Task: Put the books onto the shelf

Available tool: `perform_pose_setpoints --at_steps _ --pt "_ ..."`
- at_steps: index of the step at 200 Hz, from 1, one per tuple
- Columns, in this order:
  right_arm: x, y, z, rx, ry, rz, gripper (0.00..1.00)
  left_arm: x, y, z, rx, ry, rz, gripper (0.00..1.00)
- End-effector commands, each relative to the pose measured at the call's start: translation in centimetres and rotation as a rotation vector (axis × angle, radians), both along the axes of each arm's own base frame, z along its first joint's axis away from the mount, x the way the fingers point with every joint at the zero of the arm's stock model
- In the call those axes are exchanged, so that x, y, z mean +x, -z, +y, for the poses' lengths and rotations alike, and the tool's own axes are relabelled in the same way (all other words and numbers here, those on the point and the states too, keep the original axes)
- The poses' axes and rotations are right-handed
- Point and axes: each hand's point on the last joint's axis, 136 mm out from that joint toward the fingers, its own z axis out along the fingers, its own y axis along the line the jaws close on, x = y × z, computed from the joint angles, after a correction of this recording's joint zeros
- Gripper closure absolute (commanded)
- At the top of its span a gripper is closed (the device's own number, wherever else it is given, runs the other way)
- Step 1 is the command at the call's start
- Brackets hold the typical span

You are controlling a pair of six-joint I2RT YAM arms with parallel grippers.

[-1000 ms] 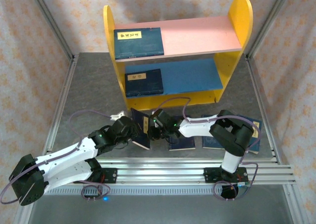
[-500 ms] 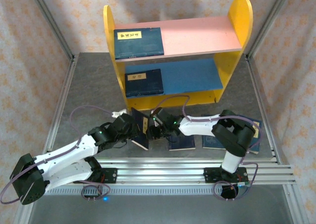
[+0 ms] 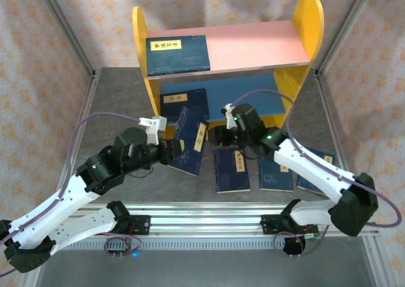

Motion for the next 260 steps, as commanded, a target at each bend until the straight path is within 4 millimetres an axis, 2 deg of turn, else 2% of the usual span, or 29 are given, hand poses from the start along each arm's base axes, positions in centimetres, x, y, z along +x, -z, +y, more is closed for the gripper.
perform_pose_setpoints --at_steps 1,21,35,61,77,115,147,182,201,209,215,260 --pt "0.2 -2.1 -2.5 0.006 0.045 -0.028 0.49 -1.4 -9.7 -1.4 -0.122 0.149 -0.289 1.00" --pt "0.4 -3.9 -3.6 0.019 0.068 -0.073 0.49 -2.4 -15.8 -1.5 -0.198 0.197 -0.447 1.00" --pt "0.4 -4.8 -3.8 0.022 0.072 -0.094 0.49 -2.4 -19.4 -1.4 -0.232 0.193 -0.537 1.00" --pt "0.5 -7.2 -4.1 0.056 0.079 -0.150 0.49 0.2 -25.0 -0.3 -0.260 0.024 -0.678 1.00" --pt "0.5 -10.0 -4.2 0.106 0.090 -0.215 0.48 2.1 -27.7 0.2 -0.278 -0.085 -0.755 1.00" --pt "0.0 -19.1 -4.7 0.238 0.095 -0.407 0.45 5.9 -32.7 0.3 -0.293 -0.278 -0.886 1.00" --pt "-0.4 -26.6 -4.9 0.362 0.094 -0.570 0.41 8.3 -34.9 0.2 -0.323 -0.388 -0.933 1.00" --pt "0.3 -32.2 -4.8 0.493 0.108 -0.664 0.27 10.3 -35.2 1.5 -0.421 -0.525 -0.971 1.00" --pt "0.9 -34.1 -4.1 0.554 0.093 -0.681 0.21 11.3 -35.7 1.6 -0.481 -0.505 -0.971 1.00" --pt "0.7 -35.2 -4.3 0.584 0.094 -0.694 0.18 11.5 -35.9 1.5 -0.504 -0.494 -0.974 1.00" --pt "1.7 -35.0 -3.6 0.591 0.096 -0.684 0.16 11.7 -36.1 1.3 -0.522 -0.484 -0.976 1.00" --pt "2.9 -37.8 -2.9 0.767 0.080 -0.682 0.00 13.1 -36.5 1.5 -0.722 -0.434 -0.962 1.00"
